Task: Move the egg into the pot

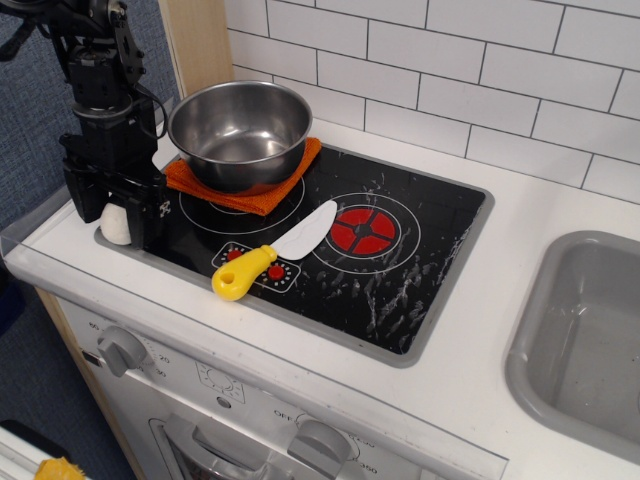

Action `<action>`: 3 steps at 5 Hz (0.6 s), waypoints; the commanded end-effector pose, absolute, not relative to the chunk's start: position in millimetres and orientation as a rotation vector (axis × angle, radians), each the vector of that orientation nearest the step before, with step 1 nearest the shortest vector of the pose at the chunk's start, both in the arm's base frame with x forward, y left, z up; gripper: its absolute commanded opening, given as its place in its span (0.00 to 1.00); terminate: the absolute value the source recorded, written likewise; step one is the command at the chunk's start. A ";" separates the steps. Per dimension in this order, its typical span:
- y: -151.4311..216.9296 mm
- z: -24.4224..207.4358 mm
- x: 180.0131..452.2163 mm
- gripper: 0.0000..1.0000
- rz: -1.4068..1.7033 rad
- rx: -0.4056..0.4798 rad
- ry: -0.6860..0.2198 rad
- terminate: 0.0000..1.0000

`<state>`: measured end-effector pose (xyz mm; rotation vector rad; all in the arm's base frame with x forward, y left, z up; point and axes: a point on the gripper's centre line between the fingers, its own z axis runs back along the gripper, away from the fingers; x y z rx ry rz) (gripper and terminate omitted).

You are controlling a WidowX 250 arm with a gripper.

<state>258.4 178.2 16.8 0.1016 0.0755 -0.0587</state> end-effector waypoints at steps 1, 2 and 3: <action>182.3 28.5 259.2 0.00 -0.052 0.108 0.038 0.00; 180.1 46.3 252.6 0.00 -0.033 0.099 -0.014 0.00; 181.7 69.6 244.2 0.00 0.017 0.105 -0.010 0.00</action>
